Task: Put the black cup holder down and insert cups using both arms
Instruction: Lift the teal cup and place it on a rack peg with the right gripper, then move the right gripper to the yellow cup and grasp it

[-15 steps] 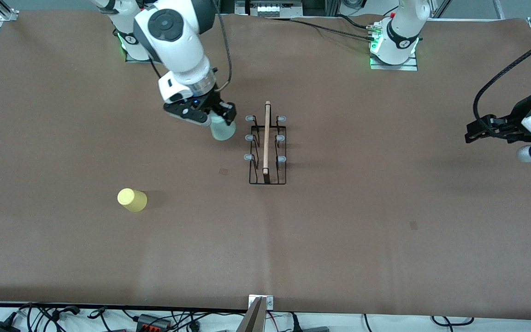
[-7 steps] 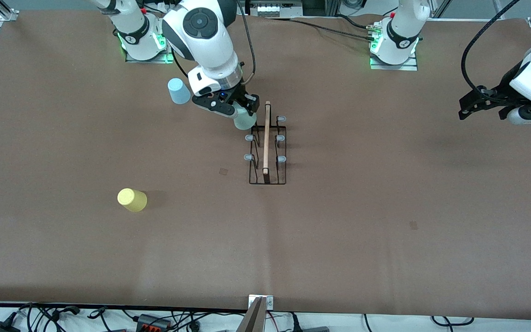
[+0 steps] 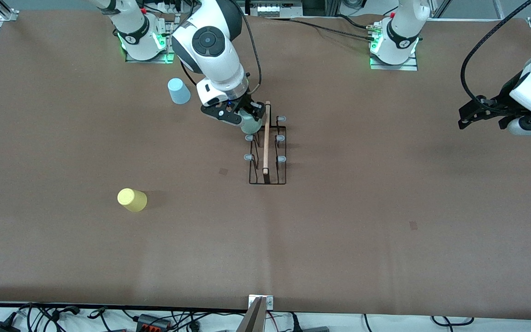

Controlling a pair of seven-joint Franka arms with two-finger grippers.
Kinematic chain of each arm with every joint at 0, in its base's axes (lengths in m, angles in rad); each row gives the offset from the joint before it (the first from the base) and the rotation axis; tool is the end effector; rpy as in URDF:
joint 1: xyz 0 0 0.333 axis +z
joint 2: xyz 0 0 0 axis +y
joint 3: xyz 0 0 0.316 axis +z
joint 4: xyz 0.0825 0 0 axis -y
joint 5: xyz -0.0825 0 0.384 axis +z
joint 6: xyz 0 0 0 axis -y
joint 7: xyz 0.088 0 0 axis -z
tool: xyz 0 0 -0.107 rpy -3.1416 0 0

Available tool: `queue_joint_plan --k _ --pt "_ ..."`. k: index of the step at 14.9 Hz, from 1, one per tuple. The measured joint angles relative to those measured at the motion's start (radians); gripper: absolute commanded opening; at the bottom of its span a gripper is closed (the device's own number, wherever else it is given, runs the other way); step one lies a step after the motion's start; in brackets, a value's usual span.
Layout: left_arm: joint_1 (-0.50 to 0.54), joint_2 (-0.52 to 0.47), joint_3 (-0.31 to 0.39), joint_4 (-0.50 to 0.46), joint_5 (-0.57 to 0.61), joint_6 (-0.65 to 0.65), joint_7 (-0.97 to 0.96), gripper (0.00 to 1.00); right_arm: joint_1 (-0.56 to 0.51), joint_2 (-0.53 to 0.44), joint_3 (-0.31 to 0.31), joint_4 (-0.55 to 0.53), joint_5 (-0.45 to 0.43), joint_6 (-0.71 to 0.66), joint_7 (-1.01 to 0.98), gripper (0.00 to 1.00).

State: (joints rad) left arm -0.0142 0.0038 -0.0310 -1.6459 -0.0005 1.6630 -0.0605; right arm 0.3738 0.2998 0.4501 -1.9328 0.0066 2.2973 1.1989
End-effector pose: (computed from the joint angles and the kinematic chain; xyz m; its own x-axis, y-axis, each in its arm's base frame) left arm 0.5618 -0.0254 0.5948 0.9998 0.0154 0.0132 0.0153 -0.9999 0.0014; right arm 0.4313 0.4456 0.3560 0.9185 -0.3847 -0.0913 -0.3941 -0.9093 -0.1339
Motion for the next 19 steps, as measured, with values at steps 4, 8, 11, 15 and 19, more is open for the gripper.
queue_joint_plan --k 4,8,11,15,19 --pt "-0.003 0.001 -0.017 0.008 -0.001 -0.029 0.003 1.0 0.004 0.022 0.0 0.002 0.0 0.021 0.0 1.0" --pt "-0.004 0.001 -0.021 0.011 -0.001 -0.033 0.003 1.0 0.009 0.023 0.0 0.007 0.0 0.033 0.0 1.0" --pt "-0.003 0.001 -0.021 0.012 -0.001 -0.033 0.003 1.0 -0.014 0.012 -0.006 0.02 -0.002 0.031 -0.015 1.0" --pt "-0.003 0.001 -0.02 0.013 -0.001 -0.034 0.003 1.0 -0.128 -0.058 -0.023 0.025 -0.003 -0.076 -0.221 1.0" --pt "-0.002 0.001 -0.02 0.013 -0.001 -0.034 0.003 1.0 -0.204 -0.102 -0.159 0.024 -0.002 -0.162 -0.539 1.0"
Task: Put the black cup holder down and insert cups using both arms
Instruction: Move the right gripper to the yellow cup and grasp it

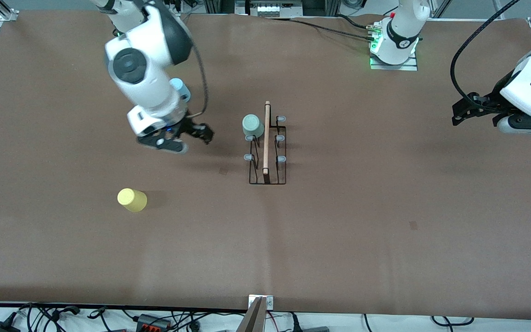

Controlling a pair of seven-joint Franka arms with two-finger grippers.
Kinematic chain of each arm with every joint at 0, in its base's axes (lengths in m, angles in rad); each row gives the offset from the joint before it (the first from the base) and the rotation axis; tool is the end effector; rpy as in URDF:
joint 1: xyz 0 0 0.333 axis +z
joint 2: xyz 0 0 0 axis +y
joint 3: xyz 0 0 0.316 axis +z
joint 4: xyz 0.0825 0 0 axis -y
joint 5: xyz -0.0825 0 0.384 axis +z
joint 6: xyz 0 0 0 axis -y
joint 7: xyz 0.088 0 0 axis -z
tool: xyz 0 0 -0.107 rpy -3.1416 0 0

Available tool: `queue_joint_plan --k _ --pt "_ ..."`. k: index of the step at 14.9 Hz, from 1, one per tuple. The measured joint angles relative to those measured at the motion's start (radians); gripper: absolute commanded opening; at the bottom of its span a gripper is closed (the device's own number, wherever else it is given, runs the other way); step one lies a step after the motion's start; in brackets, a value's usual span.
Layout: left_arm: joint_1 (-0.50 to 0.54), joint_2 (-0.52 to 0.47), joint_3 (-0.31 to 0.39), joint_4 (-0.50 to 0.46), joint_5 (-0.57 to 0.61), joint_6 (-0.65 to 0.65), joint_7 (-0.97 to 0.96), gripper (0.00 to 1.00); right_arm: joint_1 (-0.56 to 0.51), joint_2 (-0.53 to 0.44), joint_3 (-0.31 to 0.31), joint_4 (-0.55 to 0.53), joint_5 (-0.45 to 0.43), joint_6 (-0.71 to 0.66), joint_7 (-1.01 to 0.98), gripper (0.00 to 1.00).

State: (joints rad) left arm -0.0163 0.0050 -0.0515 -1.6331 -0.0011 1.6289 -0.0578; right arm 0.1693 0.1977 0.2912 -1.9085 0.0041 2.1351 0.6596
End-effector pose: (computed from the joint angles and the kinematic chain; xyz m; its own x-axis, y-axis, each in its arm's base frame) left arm 0.5585 -0.0380 0.5973 0.9999 -0.0099 -0.0093 -0.0099 -1.0000 0.0008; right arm 0.5458 0.2630 0.4021 0.9785 -0.2059 -0.0076 -0.2059 -0.9761 -0.0699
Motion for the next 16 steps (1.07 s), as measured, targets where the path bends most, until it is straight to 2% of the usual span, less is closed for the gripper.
queue_joint_plan --k 2,9,11,16 --pt "0.001 0.0 0.0 0.0 0.0 -0.001 0.0 1.0 -0.021 0.003 -0.08 -0.001 0.001 0.0 -0.143 1.0" --pt "0.001 0.0 0.0 0.0 0.0 -0.006 0.0 1.0 -0.098 0.053 -0.267 -0.006 0.001 0.088 -0.592 1.0" --pt "0.001 0.0 0.0 0.0 0.0 -0.006 0.0 1.0 -0.11 0.094 -0.289 -0.015 0.002 0.162 -0.649 1.0" --pt "0.001 0.0 0.0 0.001 0.0 -0.007 0.0 1.0 -0.112 0.214 -0.291 -0.037 0.002 0.352 -0.662 1.0"
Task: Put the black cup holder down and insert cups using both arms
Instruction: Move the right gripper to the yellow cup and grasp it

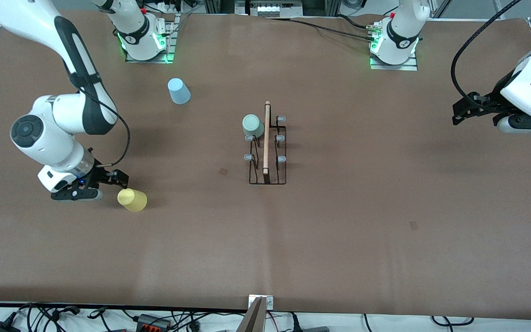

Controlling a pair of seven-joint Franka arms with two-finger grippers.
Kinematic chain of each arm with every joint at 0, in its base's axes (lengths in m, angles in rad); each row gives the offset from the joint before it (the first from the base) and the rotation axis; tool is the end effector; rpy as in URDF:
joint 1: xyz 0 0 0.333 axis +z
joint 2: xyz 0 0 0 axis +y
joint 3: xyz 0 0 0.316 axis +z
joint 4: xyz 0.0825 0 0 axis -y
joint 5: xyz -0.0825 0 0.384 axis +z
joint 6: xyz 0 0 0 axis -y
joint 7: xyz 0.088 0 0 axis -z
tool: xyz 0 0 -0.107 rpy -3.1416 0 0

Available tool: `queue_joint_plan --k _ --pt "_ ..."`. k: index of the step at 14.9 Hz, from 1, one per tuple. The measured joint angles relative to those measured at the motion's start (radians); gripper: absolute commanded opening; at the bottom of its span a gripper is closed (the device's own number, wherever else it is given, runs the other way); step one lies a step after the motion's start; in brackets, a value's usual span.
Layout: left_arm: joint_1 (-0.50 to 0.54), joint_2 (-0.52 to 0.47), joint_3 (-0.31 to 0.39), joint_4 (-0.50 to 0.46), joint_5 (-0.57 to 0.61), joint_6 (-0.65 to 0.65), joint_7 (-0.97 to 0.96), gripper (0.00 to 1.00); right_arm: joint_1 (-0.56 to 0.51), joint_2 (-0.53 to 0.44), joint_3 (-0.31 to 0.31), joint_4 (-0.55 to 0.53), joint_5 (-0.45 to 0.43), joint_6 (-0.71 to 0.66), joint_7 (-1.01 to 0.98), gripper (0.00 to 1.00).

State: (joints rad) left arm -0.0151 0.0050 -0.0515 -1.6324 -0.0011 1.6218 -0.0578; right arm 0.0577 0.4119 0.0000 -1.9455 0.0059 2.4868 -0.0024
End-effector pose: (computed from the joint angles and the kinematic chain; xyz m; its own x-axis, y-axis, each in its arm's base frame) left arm 0.5578 -0.0372 0.5970 0.9998 -0.0087 -0.0156 -0.0087 -1.0000 0.0005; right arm 0.6317 0.0365 0.2812 0.9901 0.0549 0.1290 0.0559 -0.9984 -0.0038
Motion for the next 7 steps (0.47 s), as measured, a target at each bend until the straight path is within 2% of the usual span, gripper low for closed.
queue_joint_plan --k 7 --pt "0.0 0.0 0.0 0.0 0.0 0.0 0.0 1.0 0.007 0.067 0.0 0.0 0.0 0.135 0.0 1.0"
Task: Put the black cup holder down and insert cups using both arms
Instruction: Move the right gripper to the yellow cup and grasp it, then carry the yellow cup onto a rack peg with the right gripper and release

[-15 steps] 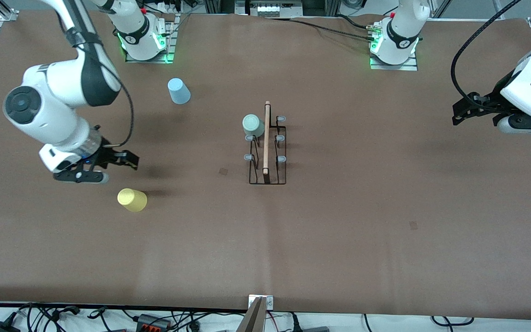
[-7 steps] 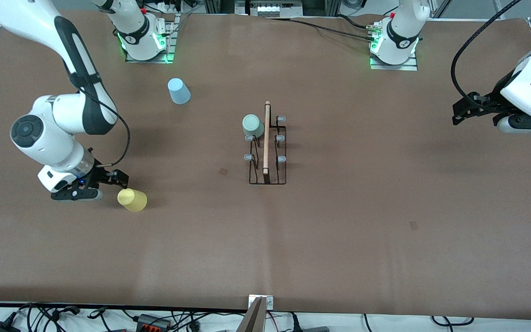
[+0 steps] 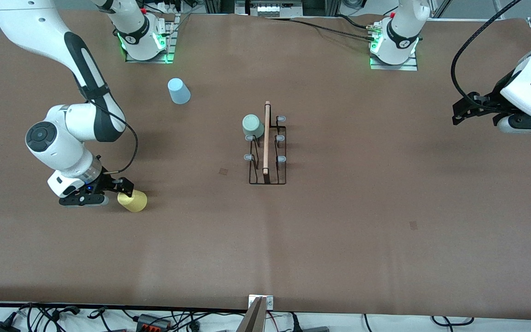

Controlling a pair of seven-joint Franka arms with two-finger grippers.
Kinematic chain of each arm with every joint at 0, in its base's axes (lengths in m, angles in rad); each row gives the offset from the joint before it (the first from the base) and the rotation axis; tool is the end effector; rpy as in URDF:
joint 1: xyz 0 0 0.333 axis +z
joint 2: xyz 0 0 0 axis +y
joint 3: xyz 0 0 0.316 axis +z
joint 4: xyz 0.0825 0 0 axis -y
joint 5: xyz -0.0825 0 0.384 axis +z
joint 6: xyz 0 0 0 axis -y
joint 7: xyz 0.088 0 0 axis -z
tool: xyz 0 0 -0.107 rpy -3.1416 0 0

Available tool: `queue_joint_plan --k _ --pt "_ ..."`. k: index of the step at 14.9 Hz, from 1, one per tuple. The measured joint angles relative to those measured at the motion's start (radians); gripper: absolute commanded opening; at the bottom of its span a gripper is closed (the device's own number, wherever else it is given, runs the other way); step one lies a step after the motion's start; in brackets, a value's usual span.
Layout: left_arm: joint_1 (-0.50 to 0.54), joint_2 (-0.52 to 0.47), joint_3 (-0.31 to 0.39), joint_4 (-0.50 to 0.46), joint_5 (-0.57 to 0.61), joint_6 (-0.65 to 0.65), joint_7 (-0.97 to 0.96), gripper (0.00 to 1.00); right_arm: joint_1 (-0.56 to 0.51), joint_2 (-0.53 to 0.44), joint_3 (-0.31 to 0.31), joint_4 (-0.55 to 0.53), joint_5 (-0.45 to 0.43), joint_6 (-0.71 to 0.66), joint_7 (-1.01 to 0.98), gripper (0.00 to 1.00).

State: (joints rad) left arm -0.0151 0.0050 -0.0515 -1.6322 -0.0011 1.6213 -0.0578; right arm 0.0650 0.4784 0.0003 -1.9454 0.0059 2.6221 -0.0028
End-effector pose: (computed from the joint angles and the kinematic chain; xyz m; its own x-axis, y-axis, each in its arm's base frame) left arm 0.5578 -0.0372 0.5970 0.9998 -0.0087 -0.0159 -0.0087 -1.0000 0.0004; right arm 0.6394 0.0417 0.2530 0.9785 0.0616 0.1970 0.0635 -0.9980 -0.0035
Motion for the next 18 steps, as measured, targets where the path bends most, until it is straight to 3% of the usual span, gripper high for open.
queue_joint_plan --k 12,13,15,18 --pt "0.0 0.0 0.0 0.0 0.0 -0.001 0.0 1.0 0.028 0.058 0.0 0.004 0.0 0.061 0.0 1.0" --pt "0.0 0.0 0.0 0.0 0.0 -0.001 0.0 1.0 0.029 0.064 0.0 0.005 0.0 0.065 0.0 0.91" --pt "0.0 0.0 0.0 0.0 0.0 -0.001 0.0 1.0 0.03 0.068 0.0 0.005 0.0 0.068 0.0 0.58" --pt "0.0 0.0 0.0 0.0 0.0 -0.001 0.0 1.0 0.03 0.068 0.0 0.007 0.0 0.068 0.0 0.25"
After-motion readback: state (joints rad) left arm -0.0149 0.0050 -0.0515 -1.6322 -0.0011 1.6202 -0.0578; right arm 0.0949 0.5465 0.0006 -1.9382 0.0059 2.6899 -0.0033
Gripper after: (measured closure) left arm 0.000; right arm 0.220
